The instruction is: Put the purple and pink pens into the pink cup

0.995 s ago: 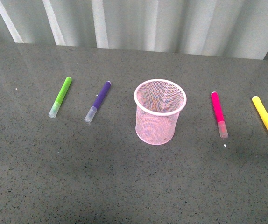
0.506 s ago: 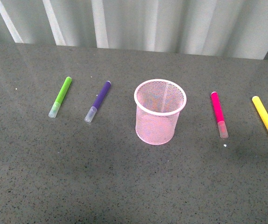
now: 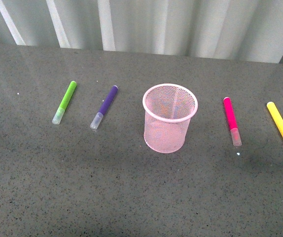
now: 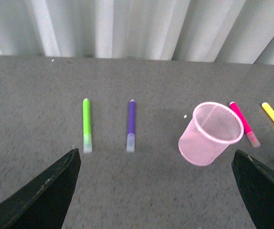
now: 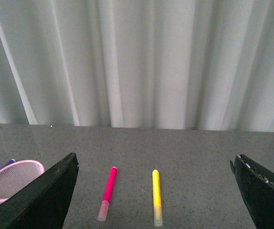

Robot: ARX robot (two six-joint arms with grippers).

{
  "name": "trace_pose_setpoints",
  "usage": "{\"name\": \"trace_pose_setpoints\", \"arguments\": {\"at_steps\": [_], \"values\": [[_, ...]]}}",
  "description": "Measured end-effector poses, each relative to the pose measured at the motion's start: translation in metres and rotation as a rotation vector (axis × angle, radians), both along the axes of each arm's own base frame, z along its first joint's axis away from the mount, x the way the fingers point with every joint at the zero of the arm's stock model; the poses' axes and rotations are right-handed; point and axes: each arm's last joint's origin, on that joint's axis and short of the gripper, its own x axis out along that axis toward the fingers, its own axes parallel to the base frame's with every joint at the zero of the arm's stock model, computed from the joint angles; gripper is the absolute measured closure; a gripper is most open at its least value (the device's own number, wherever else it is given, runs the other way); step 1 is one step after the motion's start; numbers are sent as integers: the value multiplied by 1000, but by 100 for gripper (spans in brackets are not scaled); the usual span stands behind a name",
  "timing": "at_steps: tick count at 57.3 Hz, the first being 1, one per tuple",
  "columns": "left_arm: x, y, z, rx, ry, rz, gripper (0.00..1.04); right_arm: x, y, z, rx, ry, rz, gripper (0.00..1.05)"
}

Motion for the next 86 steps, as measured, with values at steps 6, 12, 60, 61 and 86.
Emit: {"name": "trace_pose_setpoints", "arguments": {"at_steps": [6,12,60,61,86], "values": [[56,-20,15,42,40,-33,7,0,0,0,0,0,-1,7],[97,-32,5,99,152,-45,7,0,0,0,0,0,-1,7],[259,-80,-85,363,584,-113,7,0,0,0,0,0,0,7],[261,-80,-86,364,590,-112,7,0,0,0,0,0,-1,7],[289,-87,-111,374,638,-90,7,0,0,0,0,0,-1,7]]}}
